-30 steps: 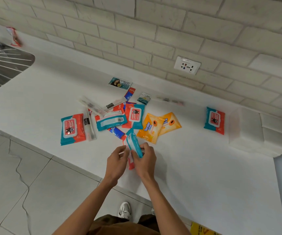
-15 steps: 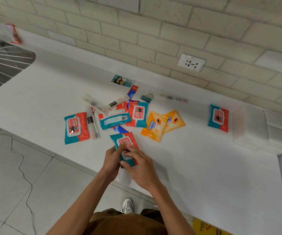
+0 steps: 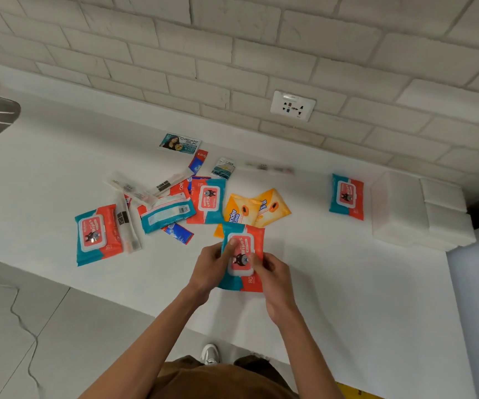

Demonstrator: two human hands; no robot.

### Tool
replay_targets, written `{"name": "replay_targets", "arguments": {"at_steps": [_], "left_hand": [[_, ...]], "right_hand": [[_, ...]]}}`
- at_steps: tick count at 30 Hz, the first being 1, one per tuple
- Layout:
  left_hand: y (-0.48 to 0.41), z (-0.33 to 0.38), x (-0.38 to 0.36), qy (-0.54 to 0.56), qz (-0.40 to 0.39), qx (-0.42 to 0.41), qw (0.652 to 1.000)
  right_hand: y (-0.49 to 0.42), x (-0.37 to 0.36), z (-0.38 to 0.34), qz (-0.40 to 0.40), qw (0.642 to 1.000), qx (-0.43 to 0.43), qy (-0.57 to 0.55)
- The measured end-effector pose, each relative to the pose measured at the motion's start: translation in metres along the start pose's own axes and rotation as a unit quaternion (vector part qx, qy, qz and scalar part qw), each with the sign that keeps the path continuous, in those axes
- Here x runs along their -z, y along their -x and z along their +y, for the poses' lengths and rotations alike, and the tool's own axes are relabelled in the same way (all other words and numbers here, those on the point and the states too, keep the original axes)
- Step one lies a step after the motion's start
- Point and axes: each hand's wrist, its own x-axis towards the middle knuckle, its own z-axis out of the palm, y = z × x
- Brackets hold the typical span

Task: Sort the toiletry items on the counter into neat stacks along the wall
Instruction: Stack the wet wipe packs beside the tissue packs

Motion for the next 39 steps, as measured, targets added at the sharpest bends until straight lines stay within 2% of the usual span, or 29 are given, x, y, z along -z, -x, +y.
{"name": "replay_targets", "arguments": {"at_steps": [7, 15, 21, 29, 34, 39], "left_hand": [[-0.023, 0.026, -0.081, -0.035, 0.024, -0.078, 0.996], [-0.07, 0.055, -0.166, -0.124, 0.011, -0.132, 0.983], [-0.101, 0.07, -0.198, -0.072, -0.028, -0.12, 0.99], [-0.149, 0.096, -0.235, -0.073, -0.07, -0.103, 0.99], [-0.172, 0.117, -0.257, -0.111, -0.044, -0.113, 0.986], [-0.186, 0.133, -0.273, -0.132, -0.035, -0.112, 0.984]], "right_hand": [[-0.022, 0.065, -0.013, 0.083, 0.996, 0.003, -0.025], [-0.069, 0.143, -0.022, 0.207, 0.976, 0.01, 0.063], [-0.113, 0.182, -0.033, 0.272, 0.959, 0.027, 0.076], [-0.168, 0.212, -0.045, 0.303, 0.948, 0.065, 0.073], [-0.199, 0.225, -0.053, 0.301, 0.943, 0.055, 0.133], [-0.227, 0.231, -0.057, 0.28, 0.948, 0.069, 0.136]]}}
